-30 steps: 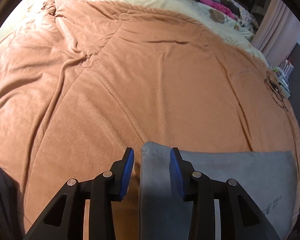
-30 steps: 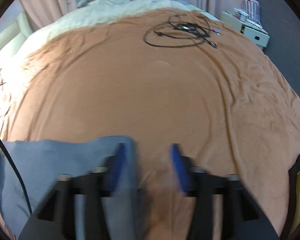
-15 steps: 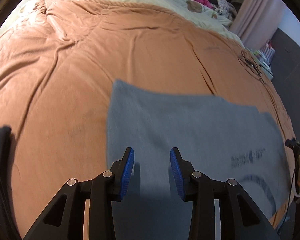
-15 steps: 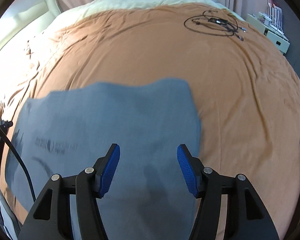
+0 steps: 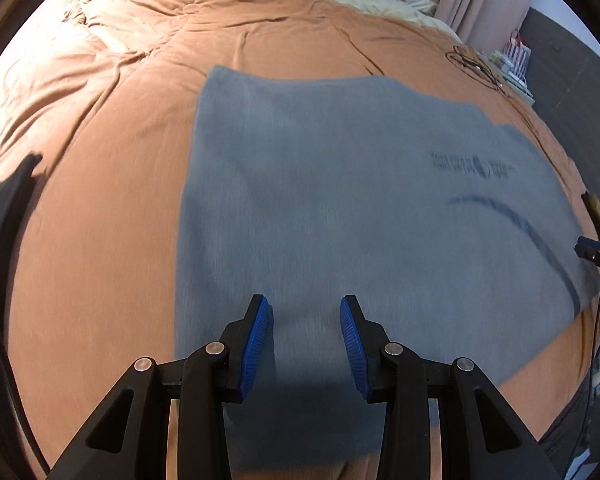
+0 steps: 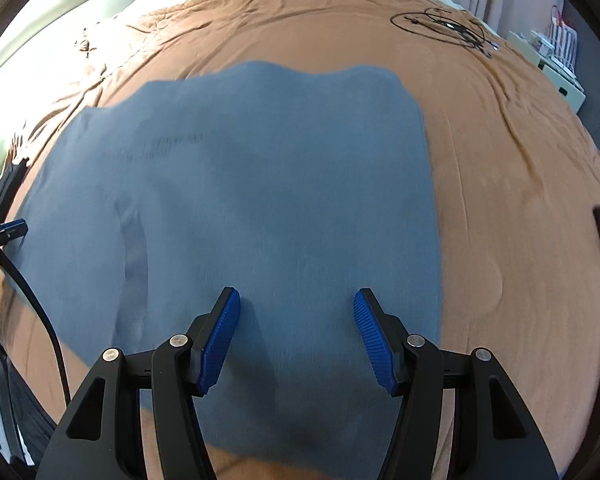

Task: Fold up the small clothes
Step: 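Open both grippers and withdraw them from the folded shirt, then move both grippers to the long side edge of the folded shirt and close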

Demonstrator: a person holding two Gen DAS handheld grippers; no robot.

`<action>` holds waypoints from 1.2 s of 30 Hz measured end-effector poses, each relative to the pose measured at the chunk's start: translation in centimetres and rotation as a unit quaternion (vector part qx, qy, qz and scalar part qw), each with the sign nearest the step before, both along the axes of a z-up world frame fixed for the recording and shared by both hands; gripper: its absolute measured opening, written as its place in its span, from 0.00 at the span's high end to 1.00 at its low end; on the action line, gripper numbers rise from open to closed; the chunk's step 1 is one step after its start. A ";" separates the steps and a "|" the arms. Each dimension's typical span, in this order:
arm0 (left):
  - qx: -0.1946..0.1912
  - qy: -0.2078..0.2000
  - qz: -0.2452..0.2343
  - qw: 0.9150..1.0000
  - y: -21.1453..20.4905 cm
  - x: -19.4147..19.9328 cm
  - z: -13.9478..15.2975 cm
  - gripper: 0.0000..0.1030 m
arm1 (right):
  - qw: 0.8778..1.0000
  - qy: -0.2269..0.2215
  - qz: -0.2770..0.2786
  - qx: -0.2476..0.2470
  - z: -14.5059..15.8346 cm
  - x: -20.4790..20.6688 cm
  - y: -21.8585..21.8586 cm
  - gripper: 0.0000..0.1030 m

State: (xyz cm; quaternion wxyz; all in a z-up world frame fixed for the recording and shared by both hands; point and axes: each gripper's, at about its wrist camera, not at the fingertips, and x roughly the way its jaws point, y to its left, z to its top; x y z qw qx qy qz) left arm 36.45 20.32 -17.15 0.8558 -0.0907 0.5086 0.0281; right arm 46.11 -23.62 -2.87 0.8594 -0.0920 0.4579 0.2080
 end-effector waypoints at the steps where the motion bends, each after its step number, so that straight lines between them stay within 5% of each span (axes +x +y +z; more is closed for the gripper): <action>1: 0.003 0.001 0.001 1.000 -0.1 -0.5 -0.2 0.61 | 1.000 0.001 -0.003 0.004 -0.3 -0.5 -0.5 0.44; 20: -0.026 -0.021 0.047 0.998 1.3 -9.6 0.5 0.61 | 0.998 -0.005 -0.060 0.004 -1.1 -8.8 -4.6 0.44; 26: -0.092 -0.053 0.112 0.988 4.9 -11.8 1.3 0.61 | 0.993 0.001 -0.088 0.082 0.0 -10.4 -8.0 0.44; 32: -0.168 -0.045 0.141 0.975 6.1 -11.9 -0.1 0.61 | 0.969 0.048 -0.137 0.201 -1.7 -10.7 -12.8 0.44; 36: -0.200 -0.035 0.149 0.968 6.4 -11.8 -1.3 0.61 | 0.950 0.064 -0.150 0.268 -2.7 -10.7 -15.0 0.53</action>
